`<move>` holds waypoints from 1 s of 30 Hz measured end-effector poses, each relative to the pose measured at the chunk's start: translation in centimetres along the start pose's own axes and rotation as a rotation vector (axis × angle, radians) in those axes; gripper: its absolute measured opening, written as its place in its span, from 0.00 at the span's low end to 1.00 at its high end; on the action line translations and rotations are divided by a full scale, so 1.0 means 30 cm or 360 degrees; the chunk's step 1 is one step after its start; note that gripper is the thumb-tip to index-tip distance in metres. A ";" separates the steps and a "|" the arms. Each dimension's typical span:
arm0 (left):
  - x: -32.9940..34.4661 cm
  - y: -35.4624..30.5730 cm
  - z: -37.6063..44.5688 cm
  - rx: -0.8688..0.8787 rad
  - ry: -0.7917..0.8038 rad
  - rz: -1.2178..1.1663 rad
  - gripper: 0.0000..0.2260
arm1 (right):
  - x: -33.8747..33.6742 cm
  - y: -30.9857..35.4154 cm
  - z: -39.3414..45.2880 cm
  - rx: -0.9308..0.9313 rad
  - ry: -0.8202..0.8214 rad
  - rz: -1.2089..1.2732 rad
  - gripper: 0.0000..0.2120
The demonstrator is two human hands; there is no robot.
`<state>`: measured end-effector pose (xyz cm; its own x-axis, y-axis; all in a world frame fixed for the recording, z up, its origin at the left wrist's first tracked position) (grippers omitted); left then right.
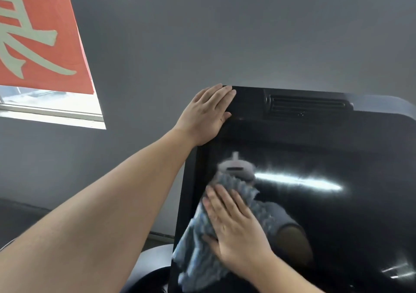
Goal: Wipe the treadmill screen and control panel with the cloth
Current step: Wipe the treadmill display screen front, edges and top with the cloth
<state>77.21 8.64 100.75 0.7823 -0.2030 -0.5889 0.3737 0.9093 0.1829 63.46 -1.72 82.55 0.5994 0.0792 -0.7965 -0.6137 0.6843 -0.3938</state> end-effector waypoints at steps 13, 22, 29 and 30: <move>-0.003 0.004 0.002 -0.0014 0.0024 -0.0047 0.24 | -0.048 -0.136 0.235 0.0297 -0.0158 0.0072 0.33; 0.000 0.004 -0.001 -0.0006 0.0011 -0.0023 0.24 | 0.059 0.079 -0.044 -0.0347 0.0021 -0.0089 0.38; -0.012 0.013 0.005 -0.0027 0.0068 -0.0069 0.24 | -0.090 -0.221 0.305 0.0314 -0.0118 0.0040 0.37; -0.013 0.013 0.005 -0.0030 0.0075 -0.0072 0.24 | -0.066 -0.178 0.260 0.0332 -0.0115 0.0080 0.37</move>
<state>77.14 9.02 101.17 0.7403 -0.2271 -0.6327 0.3981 0.9065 0.1405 69.55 0.12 89.81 0.6106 0.1633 -0.7749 -0.5285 0.8128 -0.2451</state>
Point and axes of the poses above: each hand's wrist, its own z-axis towards the middle knuckle, its own x-axis out of the palm, y = z × x, the point moved 6 cm from there along z, towards the middle knuckle, and after that the axes turned 7 degrees about -x, right-handed, at the moved point
